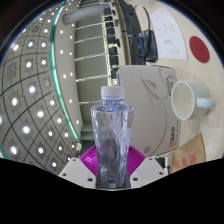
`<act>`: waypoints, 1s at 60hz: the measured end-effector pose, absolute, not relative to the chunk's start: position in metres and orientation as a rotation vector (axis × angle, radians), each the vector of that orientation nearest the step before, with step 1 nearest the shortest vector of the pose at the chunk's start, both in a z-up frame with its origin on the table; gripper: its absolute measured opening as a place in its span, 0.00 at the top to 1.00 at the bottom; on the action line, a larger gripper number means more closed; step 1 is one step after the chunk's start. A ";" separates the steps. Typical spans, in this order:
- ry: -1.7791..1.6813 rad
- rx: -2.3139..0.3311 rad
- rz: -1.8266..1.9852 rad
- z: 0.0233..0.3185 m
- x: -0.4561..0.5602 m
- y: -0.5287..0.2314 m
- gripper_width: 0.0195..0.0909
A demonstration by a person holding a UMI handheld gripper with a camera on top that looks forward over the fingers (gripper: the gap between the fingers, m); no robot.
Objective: Pour water
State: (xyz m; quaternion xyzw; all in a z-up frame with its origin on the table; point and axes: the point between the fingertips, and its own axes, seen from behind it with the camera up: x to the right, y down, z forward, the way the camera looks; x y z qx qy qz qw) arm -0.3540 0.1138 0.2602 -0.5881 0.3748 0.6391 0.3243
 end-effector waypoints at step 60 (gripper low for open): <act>-0.081 -1.907 0.039 0.104 -0.092 0.150 0.80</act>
